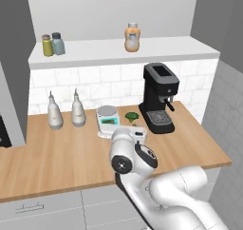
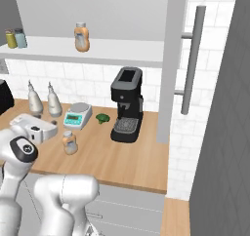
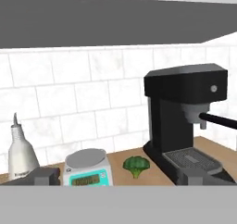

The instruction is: Put the shaker and condiment bottle from the counter next to their counterparts in the cabinet.

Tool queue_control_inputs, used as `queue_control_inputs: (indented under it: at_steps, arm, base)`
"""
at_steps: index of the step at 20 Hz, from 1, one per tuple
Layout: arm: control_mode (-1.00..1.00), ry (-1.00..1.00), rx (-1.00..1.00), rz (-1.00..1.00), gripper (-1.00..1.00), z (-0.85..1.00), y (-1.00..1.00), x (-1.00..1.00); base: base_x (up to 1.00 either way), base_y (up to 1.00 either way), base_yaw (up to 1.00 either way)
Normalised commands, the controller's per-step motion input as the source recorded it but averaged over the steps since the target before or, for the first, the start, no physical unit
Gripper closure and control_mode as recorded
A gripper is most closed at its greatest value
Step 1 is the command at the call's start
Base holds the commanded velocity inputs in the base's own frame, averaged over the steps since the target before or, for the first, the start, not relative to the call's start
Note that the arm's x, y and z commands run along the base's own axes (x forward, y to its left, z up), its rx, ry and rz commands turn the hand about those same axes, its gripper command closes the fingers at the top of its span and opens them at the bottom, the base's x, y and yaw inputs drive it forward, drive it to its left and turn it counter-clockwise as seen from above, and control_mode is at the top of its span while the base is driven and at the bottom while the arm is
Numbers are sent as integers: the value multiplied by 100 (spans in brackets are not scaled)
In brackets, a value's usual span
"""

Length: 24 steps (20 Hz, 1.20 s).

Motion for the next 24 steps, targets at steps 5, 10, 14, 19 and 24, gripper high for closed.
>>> queue_control_inputs:
  at_steps: [5,10,14,19,24]
  arm:
    - [-100,1,0,-15,-100,-41,-4,0]
    - [-100,8,1,-16,-100,-34,-2,0]
    - [-100,5,3,-8,-100,-56,-13,2]
    - [-100,2,1,0,-100,-43,-6,12]
    - [-100,0,2,0,-100,-41,-10,10]
  base:
    - [0,0,0]
    - [0,0,0]
    - [0,0,0]
    - [0,0,0]
    - [0,0,0]
